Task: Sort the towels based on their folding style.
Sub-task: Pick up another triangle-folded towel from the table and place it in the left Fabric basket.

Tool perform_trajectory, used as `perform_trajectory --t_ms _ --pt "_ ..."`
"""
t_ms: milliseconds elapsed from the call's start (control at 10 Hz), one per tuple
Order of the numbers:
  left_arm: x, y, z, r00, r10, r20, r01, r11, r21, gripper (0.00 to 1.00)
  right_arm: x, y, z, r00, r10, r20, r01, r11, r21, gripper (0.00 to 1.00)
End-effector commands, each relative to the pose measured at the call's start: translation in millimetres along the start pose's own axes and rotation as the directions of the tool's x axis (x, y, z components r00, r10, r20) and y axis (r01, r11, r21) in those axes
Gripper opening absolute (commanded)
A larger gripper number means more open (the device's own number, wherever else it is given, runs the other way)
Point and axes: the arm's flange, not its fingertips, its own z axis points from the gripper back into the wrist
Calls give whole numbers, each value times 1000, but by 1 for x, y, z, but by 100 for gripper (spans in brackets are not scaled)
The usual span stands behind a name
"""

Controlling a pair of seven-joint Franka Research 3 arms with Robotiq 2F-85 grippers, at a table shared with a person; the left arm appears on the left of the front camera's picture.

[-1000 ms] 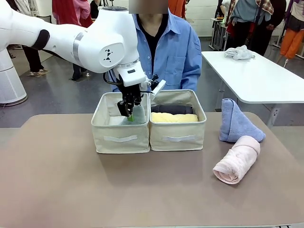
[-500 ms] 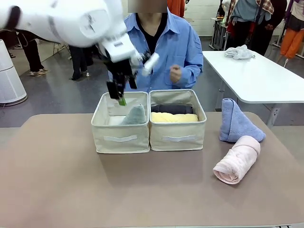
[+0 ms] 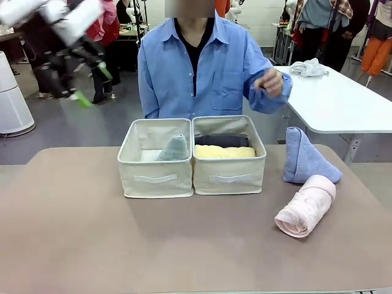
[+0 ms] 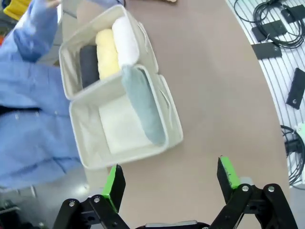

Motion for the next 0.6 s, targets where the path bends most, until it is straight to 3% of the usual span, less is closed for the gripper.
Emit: perform_trajectory --t_ms 0,100,200,300,400,500 --pt "-46 -29 -1 993 117 26 -118 992 36 100 1 -1 -1 1000 13 20 -13 1000 14 100" --pt "-71 -33 7 984 174 46 -176 983 46 100 1 -1 -1 1000 13 20 -13 1000 14 100" --pt "-82 -37 5 978 197 -60 -194 980 53 100 1 -1 -1 1000 13 20 -13 1000 14 100" --pt "-63 -29 9 991 130 20 -130 991 18 100 1 -1 -1 1000 13 20 -13 1000 14 100" --pt "-63 -29 9 991 130 20 -130 991 18 100 1 -1 -1 1000 13 20 -13 1000 14 100" --pt "-88 -37 11 984 176 -1 -176 984 27 100 1 -1 -1 1000 13 20 -13 1000 14 100"
